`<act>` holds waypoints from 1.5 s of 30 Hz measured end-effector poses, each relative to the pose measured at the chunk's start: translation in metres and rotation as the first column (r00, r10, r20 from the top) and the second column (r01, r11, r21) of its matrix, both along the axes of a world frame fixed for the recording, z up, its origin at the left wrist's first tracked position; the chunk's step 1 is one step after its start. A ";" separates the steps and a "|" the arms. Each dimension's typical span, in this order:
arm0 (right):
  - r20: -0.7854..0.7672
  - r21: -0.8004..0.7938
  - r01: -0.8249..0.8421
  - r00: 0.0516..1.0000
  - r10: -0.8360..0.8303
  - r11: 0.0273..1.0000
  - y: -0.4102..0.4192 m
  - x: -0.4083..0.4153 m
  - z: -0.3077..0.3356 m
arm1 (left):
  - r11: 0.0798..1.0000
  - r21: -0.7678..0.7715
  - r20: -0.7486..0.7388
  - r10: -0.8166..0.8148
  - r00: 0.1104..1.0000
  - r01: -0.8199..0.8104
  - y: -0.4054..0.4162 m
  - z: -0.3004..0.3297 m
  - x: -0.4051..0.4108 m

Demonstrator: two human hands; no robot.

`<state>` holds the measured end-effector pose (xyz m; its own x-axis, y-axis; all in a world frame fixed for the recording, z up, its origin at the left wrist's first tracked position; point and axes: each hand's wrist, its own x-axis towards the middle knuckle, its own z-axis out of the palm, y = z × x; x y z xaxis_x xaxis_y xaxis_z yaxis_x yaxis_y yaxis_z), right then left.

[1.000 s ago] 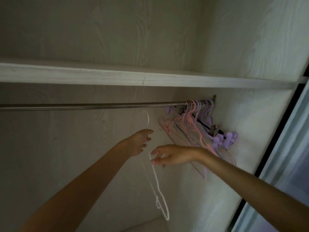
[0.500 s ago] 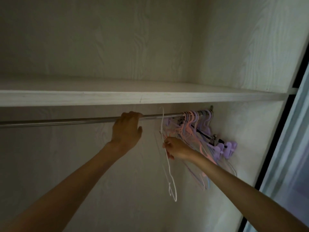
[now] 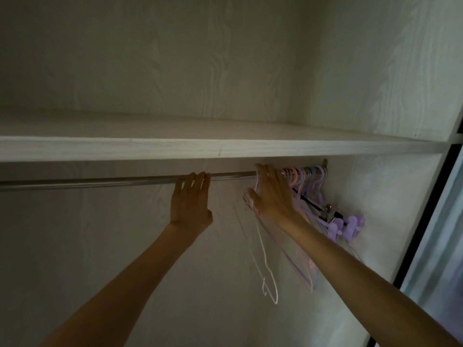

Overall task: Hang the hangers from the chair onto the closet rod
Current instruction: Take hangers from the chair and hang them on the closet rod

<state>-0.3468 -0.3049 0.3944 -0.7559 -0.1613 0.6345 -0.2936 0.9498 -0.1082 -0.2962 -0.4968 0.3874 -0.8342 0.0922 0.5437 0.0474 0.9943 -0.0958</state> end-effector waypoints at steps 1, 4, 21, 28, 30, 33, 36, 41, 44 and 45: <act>0.016 0.074 0.011 1.000 -0.012 0.997 -0.002 -0.007 0.004 | 1.000 -0.017 0.006 0.012 1.000 -0.012 0.001 -0.002 0.001; 0.004 0.263 0.079 0.997 -0.083 0.962 0.001 -0.024 0.009 | 0.997 -0.067 0.002 0.034 0.999 -0.034 0.000 -0.001 0.001; -0.128 0.252 0.233 0.970 -0.206 0.939 0.068 -0.036 0.003 | 1.000 -0.009 -0.012 0.004 1.000 -0.004 0.001 -0.010 -0.003; -0.195 0.214 0.058 0.981 -0.016 0.975 0.057 0.006 -0.025 | 0.939 0.234 -0.304 -0.174 0.937 0.250 -0.018 -0.036 -0.003; -0.111 0.215 -0.046 0.991 0.071 0.975 0.061 0.029 -0.048 | 0.896 0.262 -0.376 -0.247 0.893 0.358 -0.010 -0.058 0.002; 0.065 0.130 -0.139 0.989 0.132 0.982 0.071 0.071 -0.092 | 0.828 0.319 -0.289 -0.378 0.880 0.461 0.018 -0.099 0.010; 0.319 0.067 -0.115 0.944 0.088 0.991 0.087 0.123 -0.139 | 0.804 0.417 0.022 -0.474 0.880 0.423 0.049 -0.144 0.025; 0.654 0.055 0.055 0.752 -0.078 0.997 0.148 0.209 -0.212 | 0.855 0.461 0.570 -0.490 0.660 0.237 0.106 -0.216 0.058; 0.768 0.056 0.229 0.612 -0.189 0.972 0.206 0.271 -0.254 | 0.873 0.436 0.708 -0.483 0.514 0.219 0.163 -0.261 0.086; 0.772 0.074 0.263 0.595 -0.222 0.962 0.212 0.280 -0.266 | 0.875 0.444 0.732 -0.478 0.486 0.192 0.166 -0.272 0.089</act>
